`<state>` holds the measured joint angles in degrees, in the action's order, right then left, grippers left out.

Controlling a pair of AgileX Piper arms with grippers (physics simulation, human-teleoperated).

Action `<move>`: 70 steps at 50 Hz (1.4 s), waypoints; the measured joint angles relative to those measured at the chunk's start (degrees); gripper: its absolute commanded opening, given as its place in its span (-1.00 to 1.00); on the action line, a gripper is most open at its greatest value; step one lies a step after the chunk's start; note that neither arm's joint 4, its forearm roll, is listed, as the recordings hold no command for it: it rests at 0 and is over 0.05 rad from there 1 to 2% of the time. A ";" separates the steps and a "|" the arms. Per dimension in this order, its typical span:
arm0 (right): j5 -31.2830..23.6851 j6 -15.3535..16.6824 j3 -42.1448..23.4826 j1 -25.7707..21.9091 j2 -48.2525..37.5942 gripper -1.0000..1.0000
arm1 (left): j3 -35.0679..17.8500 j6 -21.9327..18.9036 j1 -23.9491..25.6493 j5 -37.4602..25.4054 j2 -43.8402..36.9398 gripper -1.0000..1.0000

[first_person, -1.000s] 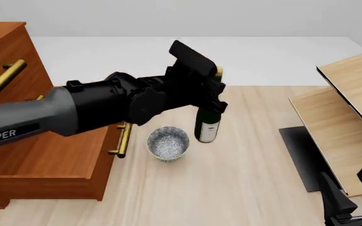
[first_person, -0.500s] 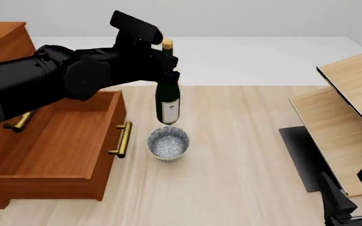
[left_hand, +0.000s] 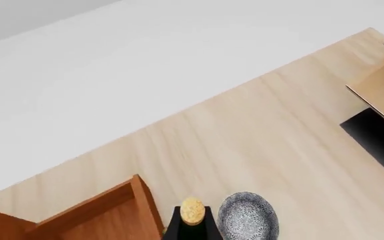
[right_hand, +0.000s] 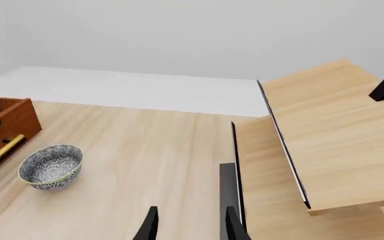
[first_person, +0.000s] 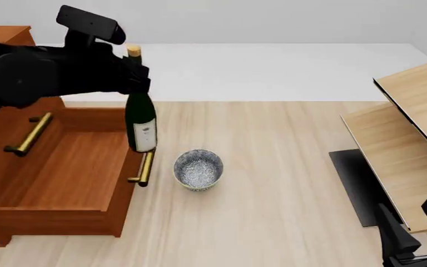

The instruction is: Put the wine bottle in the bottom drawer of the cabinet.

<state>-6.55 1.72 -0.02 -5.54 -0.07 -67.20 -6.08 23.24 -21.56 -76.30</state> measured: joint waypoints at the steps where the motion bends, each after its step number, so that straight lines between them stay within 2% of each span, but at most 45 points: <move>1: 0.00 0.03 0.00 -0.01 0.00 1.00 | 0.11 -0.08 -0.43 -0.46 0.39 -1.00; 16: -0.03 0.19 0.00 -0.03 0.00 1.00 | 1.35 -0.74 -6.95 -5.35 5.39 -1.00; 35: -0.07 0.36 0.00 -0.01 -0.01 1.00 | 5.32 -0.56 -13.30 -5.10 8.53 -1.00; 48: -0.08 0.35 0.00 0.04 -0.01 1.00 | 8.48 -0.52 -15.81 -4.07 9.47 -1.00; 70: -0.08 0.34 0.00 0.12 0.01 1.00 | 12.22 0.72 -16.68 -2.79 10.26 -1.00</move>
<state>-6.63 2.06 -0.02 -5.42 -0.06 -54.98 -5.37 6.56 -24.35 -66.05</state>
